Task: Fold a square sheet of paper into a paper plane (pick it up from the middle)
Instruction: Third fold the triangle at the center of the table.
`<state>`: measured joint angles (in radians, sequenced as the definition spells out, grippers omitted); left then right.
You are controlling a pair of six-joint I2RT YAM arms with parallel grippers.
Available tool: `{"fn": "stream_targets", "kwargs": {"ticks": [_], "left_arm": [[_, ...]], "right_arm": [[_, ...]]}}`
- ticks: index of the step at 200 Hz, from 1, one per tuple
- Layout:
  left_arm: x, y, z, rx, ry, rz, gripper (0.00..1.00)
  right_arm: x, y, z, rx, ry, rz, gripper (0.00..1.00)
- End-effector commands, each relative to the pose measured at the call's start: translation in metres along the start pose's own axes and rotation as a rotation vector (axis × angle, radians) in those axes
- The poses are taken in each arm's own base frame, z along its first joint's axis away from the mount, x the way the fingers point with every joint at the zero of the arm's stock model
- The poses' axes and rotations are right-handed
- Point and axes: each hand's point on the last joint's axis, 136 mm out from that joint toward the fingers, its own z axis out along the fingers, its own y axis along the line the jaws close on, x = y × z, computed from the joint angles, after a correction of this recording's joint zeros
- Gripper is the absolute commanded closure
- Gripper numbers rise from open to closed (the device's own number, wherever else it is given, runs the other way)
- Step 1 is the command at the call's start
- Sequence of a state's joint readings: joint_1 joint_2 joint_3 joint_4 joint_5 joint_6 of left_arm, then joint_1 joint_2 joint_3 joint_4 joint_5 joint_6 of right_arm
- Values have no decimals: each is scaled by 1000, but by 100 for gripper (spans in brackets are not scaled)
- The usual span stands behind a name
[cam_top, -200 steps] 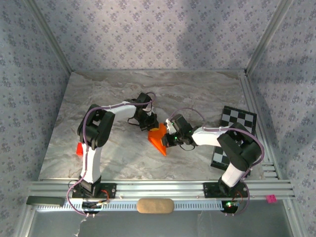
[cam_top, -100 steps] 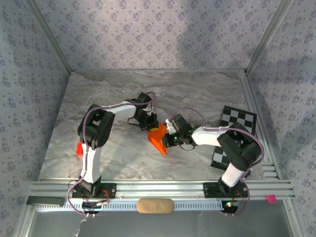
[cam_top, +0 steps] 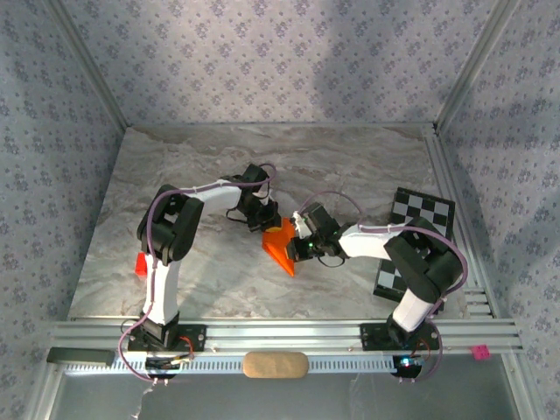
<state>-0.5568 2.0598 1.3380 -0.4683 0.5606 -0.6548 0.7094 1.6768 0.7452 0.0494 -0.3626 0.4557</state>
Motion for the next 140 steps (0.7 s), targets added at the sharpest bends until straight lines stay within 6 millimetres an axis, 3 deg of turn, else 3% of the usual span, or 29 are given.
{"fn": "stream_targets", "kwargs": {"ticks": [1,62,107,140], "left_arm": [[11,19,6,-63,24,-29,92],[3,5,-3,-41,-1,3,89],[-10,-21,-26,-7,-60,56,77],[-10,-26,-49,-15,-133,50,71]], "right_arm": [[7,-12,5,61,30,1,100],[10,-14,7,66,39,4,100],[11,-15,7,70,40,6,100],[13,-15,7,71,43,6,100]]}}
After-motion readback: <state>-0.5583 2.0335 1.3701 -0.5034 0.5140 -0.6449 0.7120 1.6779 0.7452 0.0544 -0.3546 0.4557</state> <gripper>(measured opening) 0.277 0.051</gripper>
